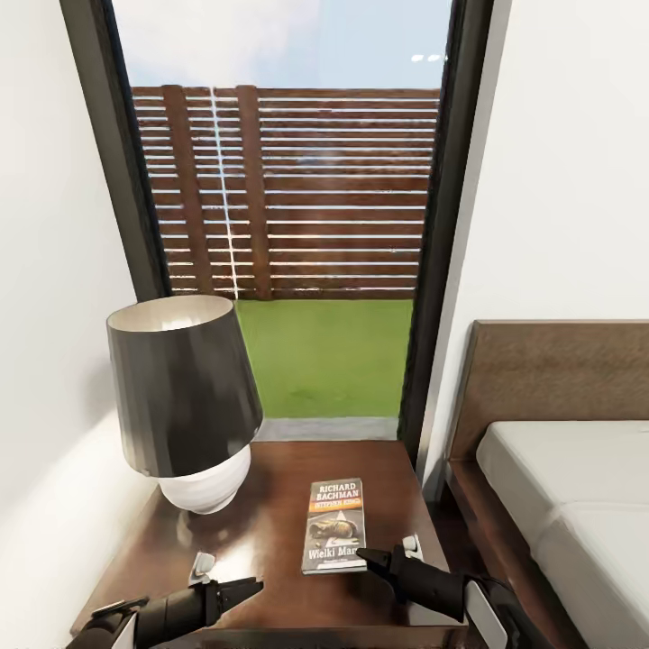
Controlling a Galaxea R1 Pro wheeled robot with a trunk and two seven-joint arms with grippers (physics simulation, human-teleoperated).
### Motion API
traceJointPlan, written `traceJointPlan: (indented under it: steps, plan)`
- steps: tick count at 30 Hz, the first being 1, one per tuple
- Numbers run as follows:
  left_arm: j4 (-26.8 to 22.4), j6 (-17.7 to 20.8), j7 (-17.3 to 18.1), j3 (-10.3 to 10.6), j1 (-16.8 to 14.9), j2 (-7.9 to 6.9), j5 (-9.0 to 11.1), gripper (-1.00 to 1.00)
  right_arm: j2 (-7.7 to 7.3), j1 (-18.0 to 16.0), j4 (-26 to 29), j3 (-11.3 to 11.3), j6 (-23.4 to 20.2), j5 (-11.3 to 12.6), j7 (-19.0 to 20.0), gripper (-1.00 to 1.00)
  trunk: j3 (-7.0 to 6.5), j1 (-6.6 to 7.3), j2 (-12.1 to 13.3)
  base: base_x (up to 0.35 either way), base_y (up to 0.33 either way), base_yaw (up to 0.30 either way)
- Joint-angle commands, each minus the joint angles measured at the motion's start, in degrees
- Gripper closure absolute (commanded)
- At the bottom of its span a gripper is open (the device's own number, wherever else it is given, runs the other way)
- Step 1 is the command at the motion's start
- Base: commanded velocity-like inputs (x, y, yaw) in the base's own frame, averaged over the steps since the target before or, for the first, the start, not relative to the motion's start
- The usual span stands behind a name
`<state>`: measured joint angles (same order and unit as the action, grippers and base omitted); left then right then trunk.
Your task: In the bedroom, move the book from the bed onto either nightstand, and place the two sandals side by side next to the bed.
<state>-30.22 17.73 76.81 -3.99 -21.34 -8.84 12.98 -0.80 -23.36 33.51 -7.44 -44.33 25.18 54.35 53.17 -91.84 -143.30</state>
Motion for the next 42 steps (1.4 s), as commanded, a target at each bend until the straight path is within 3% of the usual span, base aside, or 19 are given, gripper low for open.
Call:
traceJointPlan:
  steps: [1, 8, 12, 42]
  plan:
    - [0.0, 0.6, 0.2, 0.0, 0.0, -0.01, 0.1, -1.00, 0.01, 0.0, 0.0, -0.1, -0.3, 0.1, 0.1, 1.00, 0.06, 0.01, 0.0, 0.000, 0.000, 0.000]
    - [0.0, 0.6, 0.2, 0.0, 0.0, -0.03, 0.1, -1.00, 0.05, 0.0, 0.0, -0.1, -0.3, 0.1, 0.1, 1.00, 0.06, 0.01, 0.0, 0.000, 0.000, 0.000]
    - [0.0, 0.5, 0.2, 0.0, 0.0, 0.01, 0.1, -1.00, 0.04, 0.0, 0.0, -0.1, -0.3, 0.1, 0.1, 1.00, 0.94, -0.09, -0.1, 0.000, 0.000, 0.000]
    - [0.1, 0.5, 0.1, -0.1, 0.0, -0.03, 0.2, -1.00, 0.01, 0.0, 0.0, -0.1, -0.3, 0.1, 0.1, 1.00, 0.94, -0.09, -0.1, 0.079, 0.000, 0.000]
